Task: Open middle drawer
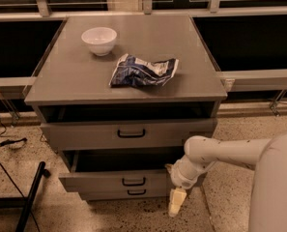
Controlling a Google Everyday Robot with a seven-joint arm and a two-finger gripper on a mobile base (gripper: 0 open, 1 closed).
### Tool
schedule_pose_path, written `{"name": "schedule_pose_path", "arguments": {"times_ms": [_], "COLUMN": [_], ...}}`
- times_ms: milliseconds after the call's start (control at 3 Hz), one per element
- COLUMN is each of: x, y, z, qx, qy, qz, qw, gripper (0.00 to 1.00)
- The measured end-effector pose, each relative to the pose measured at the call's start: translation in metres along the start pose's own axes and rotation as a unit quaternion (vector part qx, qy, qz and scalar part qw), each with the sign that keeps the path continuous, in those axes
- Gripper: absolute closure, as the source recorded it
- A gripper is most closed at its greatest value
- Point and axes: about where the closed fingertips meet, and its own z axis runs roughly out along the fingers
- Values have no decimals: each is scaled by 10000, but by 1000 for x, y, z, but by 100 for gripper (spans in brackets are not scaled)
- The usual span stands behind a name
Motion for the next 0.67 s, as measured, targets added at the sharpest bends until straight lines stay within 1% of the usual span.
{"name": "schedule_pose_path", "arguments": {"times_ms": [333, 667], "x": [1, 3], "y": [18, 46], "z": [-6, -16], "qx": [-185, -451], "qy": [25, 10], "qz": [20, 113], "qw": [9998, 9989], "gripper": [0, 0]}}
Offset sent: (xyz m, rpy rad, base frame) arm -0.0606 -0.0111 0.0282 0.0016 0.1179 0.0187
